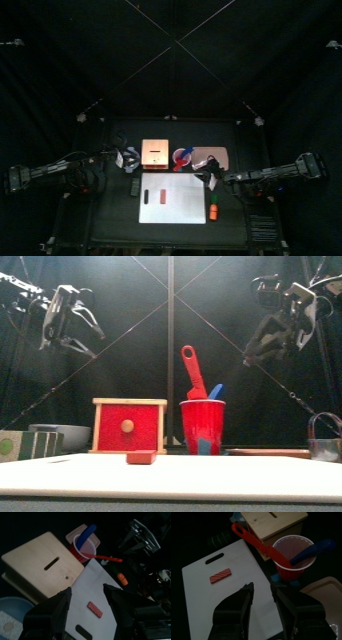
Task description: Grab rice
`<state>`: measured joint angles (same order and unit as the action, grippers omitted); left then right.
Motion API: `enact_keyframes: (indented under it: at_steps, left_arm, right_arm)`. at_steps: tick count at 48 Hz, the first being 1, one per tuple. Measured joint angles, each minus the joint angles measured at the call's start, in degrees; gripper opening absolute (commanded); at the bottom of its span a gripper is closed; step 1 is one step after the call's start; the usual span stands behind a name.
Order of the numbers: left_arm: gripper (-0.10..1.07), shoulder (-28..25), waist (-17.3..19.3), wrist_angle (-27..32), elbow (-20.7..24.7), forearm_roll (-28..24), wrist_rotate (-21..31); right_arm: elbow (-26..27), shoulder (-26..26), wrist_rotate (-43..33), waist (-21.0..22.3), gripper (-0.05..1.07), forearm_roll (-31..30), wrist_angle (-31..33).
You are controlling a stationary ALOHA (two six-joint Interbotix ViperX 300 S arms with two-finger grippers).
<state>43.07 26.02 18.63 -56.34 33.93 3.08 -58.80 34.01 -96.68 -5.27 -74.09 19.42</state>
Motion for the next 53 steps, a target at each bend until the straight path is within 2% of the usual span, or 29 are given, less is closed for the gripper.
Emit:
enact_keyframes:
  at_steps: [4,9,17,23,26,29,36,43,53]
  left_arm:
    - [0.87,-0.4,3.6,5.0,1.0,-0.4,2.7]
    - [0.87,-2.1,6.9,11.4,2.7,-3.3,6.9]
    - [0.87,-8.3,8.2,24.7,7.0,-17.8,20.8]
    - [0.87,-12.0,7.4,29.7,9.1,-28.9,32.4]
    - [0.87,-14.2,5.5,30.8,9.6,-35.3,40.4]
    - [0.87,-15.6,3.2,31.1,9.6,-39.5,46.2]
    - [0.87,-17.9,-1.8,30.4,9.0,-44.6,57.0]
    - [0.87,-20.0,-5.0,29.0,7.5,-47.0,64.2]
    - [0.87,-23.6,-5.7,26.5,6.4,-48.2,69.1]
  right_arm:
    - [-0.3,0.0,0.0,0.1,0.72,0.0,0.0]
    - [-0.7,-0.1,0.0,0.2,0.72,0.1,0.0]
    - [-1.3,-0.1,0.0,0.9,0.72,0.1,0.0]
    - [-1.6,0.0,-0.1,1.4,0.72,0.1,0.0]
    - [-1.7,0.0,0.0,1.8,0.72,0.1,0.0]
    - [-1.7,-0.1,0.0,2.0,0.72,0.0,0.0]
    - [-1.8,0.0,0.1,2.7,0.72,-0.2,0.0]
    - [-1.9,-0.1,0.1,3.5,0.72,-0.2,0.0]
    - [-2.5,0.0,0.1,3.6,0.72,-0.2,0.0]
